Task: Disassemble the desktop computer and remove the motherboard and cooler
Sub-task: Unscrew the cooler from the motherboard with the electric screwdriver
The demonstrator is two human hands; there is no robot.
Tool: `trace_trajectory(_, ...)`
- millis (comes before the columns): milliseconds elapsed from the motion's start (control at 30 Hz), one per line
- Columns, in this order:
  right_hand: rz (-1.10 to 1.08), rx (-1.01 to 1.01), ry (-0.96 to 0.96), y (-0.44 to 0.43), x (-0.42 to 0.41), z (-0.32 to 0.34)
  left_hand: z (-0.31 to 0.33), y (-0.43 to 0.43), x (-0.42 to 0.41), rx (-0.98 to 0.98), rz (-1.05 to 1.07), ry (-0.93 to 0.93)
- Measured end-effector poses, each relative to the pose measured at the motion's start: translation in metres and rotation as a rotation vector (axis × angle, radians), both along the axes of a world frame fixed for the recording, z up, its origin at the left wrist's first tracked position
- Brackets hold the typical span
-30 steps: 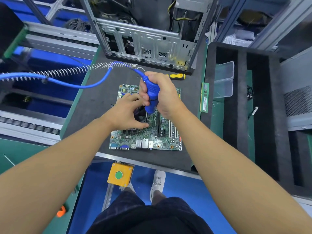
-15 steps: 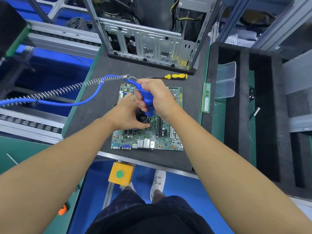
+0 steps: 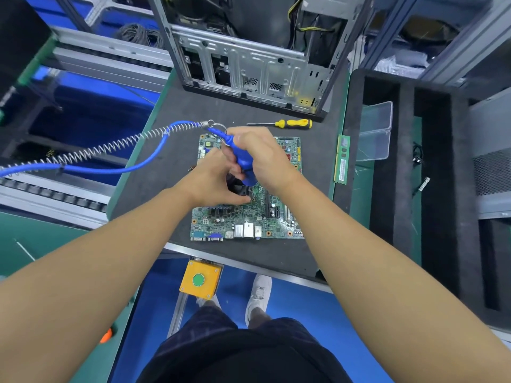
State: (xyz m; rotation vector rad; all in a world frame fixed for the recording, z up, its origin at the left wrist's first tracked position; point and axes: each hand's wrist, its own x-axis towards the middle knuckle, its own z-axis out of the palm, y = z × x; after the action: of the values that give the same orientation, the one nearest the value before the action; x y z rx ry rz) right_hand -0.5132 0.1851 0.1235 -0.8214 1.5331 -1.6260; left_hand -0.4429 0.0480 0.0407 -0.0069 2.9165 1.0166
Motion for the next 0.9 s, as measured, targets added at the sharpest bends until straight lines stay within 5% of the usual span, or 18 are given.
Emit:
trace_trajectory(233,-0.005,-0.083,-0.049,0.0,-0.01,0.01,-0.007,-0.004,0.005,-0.163,-0.011,0.053)
trace_trajectory(367,-0.046,-0.143,-0.068,-0.007,-0.024,0.025,-0.007,-0.027,0.014,-0.315,0.045,-0.068)
trace_trajectory(700,-0.062,-0.125,-0.117,-0.072,-0.018,0.023,-0.017,-0.044,0.052,0.144,0.358,-0.237)
trace_trajectory(900,-0.035,-0.077,-0.133,-0.101,-0.007,0.005,-0.027,-0.046,0.049,0.184,0.378,-0.322)
